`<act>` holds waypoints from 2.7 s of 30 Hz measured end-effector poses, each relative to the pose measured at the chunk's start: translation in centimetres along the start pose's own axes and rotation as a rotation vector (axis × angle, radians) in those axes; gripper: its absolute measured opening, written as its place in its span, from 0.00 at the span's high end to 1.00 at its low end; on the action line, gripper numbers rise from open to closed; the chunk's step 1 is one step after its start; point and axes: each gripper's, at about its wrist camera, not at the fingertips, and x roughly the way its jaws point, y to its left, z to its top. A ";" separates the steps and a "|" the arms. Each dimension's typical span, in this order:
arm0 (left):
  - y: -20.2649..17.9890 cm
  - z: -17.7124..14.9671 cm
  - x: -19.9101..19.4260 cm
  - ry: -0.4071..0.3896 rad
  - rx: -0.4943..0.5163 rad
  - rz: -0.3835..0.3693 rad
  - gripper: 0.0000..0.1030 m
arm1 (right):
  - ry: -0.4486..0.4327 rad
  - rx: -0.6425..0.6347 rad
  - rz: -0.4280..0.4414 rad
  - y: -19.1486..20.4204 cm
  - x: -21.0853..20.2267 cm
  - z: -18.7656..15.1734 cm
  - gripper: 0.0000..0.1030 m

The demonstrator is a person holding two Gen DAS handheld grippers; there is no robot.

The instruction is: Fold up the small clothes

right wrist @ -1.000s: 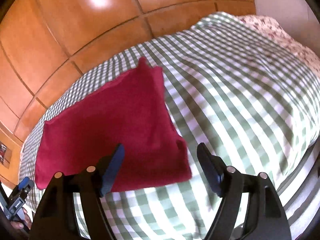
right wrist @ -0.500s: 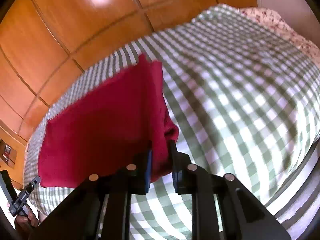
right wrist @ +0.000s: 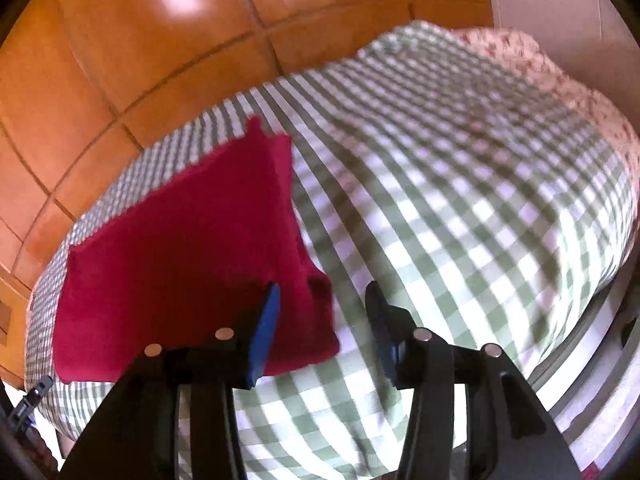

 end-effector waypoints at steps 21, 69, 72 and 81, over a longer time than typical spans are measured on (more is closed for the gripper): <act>-3.6 -1.9 3.9 0.131 0.573 0.076 0.93 | 0.149 -0.134 0.132 5.4 5.4 -3.1 0.55; -7.8 9.6 13.6 -0.129 0.138 0.235 0.25 | 0.038 -0.193 0.183 9.5 6.1 4.6 0.12; -8.2 8.6 15.1 -0.091 0.176 0.244 0.25 | 0.079 -0.168 0.172 9.4 9.8 7.9 0.17; -6.3 7.3 18.0 -0.021 0.128 0.246 0.23 | 0.088 -0.190 0.028 6.9 17.3 11.0 0.18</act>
